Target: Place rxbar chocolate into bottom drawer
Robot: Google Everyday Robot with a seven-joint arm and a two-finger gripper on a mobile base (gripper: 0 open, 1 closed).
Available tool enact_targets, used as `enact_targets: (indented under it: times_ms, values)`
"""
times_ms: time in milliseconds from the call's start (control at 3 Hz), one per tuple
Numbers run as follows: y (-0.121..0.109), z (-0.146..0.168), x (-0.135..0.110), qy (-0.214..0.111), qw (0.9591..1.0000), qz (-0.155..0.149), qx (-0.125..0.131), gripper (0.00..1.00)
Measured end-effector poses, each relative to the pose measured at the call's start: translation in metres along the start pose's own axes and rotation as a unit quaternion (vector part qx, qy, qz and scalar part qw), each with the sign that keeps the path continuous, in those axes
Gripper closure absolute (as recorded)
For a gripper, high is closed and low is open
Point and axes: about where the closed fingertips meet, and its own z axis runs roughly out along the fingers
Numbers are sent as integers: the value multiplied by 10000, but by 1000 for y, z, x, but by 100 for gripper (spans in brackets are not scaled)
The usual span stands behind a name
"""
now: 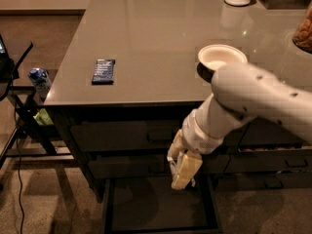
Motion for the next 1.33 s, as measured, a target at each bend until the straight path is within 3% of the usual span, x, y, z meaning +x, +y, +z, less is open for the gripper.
enact_targets:
  times_ms: [667,1000,1333]
  values:
    - [-9,67,26,-214,9977,604,199,100]
    - [-11,102,32,-293,9954,904,90,100]
    - [-11,102,32,-295,9954,905,89,100]
